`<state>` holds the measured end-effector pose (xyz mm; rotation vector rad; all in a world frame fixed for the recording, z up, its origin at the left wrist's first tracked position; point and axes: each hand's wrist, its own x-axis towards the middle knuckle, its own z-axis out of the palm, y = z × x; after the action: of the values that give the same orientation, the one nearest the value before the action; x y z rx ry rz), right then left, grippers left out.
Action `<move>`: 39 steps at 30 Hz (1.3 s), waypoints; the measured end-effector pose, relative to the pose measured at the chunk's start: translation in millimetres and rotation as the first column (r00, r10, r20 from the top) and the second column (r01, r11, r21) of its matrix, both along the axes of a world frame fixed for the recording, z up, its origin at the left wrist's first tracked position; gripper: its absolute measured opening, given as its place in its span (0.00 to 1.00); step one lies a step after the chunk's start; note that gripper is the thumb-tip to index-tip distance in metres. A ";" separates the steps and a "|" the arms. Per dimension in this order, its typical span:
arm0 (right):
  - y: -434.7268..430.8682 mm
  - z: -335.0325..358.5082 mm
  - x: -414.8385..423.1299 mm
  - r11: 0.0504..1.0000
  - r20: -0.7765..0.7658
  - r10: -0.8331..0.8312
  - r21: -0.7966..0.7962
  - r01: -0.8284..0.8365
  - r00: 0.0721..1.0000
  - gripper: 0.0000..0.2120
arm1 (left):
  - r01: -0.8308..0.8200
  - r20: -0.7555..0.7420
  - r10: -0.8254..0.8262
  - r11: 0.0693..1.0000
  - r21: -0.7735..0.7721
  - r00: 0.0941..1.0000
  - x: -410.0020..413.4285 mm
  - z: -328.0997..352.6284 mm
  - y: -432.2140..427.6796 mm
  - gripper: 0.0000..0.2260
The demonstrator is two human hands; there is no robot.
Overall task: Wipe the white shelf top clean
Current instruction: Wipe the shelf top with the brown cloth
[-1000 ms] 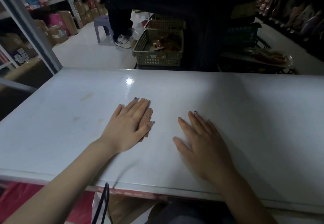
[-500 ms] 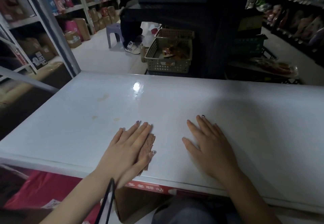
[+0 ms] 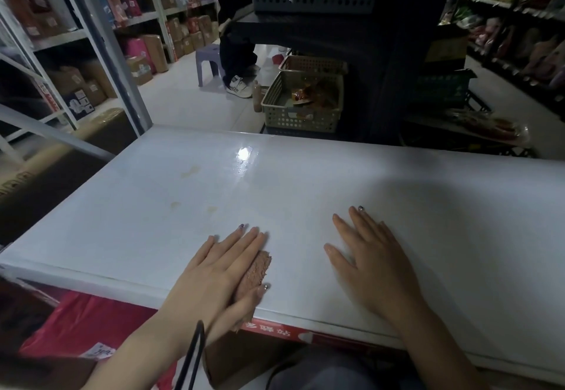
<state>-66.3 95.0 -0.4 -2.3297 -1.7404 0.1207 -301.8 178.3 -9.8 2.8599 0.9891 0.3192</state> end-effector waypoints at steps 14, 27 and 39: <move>1.7 -0.1 1.3 1.000 -0.006 0.000 0.002 0.000 1.000 0.41 | -0.015 -0.008 0.014 0.997 -0.080 1.000 18.1 3.2 49.7 0.35; 2.6 -3.3 2.7 0.998 -0.028 0.007 0.067 -0.005 1.000 0.39 | -0.072 -0.087 0.066 0.995 -0.067 0.994 60.9 7.9 104.3 0.39; 3.7 -9.8 2.3 0.993 -0.001 -0.049 0.110 0.049 0.999 0.26 | -0.099 -0.078 0.094 0.993 -0.069 0.993 86.3 5.4 143.3 0.40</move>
<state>-64.0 98.7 -10.2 -2.2924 -1.6457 0.0140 -215.5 321.6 -4.4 2.7829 1.1304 0.1809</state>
